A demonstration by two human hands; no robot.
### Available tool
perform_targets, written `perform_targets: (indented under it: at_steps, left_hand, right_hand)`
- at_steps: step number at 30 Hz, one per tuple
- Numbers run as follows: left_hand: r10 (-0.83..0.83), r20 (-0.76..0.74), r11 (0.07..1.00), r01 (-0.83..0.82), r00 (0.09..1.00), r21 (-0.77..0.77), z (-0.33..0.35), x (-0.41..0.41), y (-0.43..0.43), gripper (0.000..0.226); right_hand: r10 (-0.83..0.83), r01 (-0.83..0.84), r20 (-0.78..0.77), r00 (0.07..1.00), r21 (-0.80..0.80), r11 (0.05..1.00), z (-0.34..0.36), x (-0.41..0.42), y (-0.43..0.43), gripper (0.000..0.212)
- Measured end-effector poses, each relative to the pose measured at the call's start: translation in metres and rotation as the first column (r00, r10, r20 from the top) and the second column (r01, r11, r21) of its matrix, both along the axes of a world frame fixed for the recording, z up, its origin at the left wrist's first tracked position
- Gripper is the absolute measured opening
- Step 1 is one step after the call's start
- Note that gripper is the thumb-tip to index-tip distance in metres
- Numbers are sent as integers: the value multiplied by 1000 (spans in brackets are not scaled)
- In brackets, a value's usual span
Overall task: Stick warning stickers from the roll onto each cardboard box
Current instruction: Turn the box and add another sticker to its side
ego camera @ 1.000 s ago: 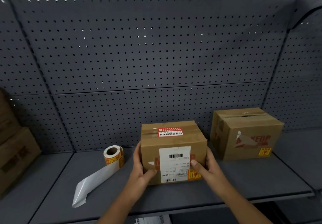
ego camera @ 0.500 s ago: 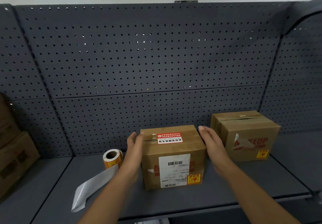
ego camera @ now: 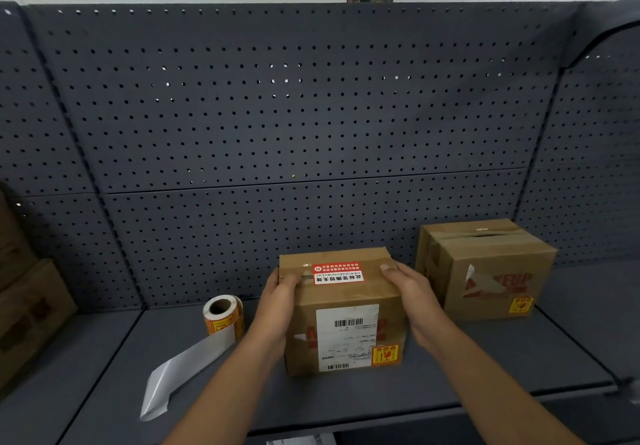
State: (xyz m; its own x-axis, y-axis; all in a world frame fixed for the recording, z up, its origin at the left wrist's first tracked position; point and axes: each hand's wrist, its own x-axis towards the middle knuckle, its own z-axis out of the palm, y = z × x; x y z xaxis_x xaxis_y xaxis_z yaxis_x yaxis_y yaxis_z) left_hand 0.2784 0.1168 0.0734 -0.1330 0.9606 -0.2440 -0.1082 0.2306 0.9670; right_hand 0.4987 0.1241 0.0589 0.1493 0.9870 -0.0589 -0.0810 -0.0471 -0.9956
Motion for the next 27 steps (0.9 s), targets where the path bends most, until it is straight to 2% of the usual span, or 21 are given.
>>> perform_targets:
  at_steps: [10,17,22,27]
  left_hand:
    - [-19,7,999,19,1000,27,13,11,-8,25]
    - [-80,98,996,76,992,39,28,41,-18,25]
    - [-160,120,987,156,980,41,34,71,-25,37]
    - [-236,136,972,236,962,18,34,108,-33,51]
  right_hand:
    - [-48,49,-24,999,49,998,14,11,-16,21]
    - [-163,164,-24,986,50,985,29,45,-32,30]
    - [-201,201,4,980,49,978,38,81,-48,38]
    - [-253,252,14,967,21,967,43,121,-66,31]
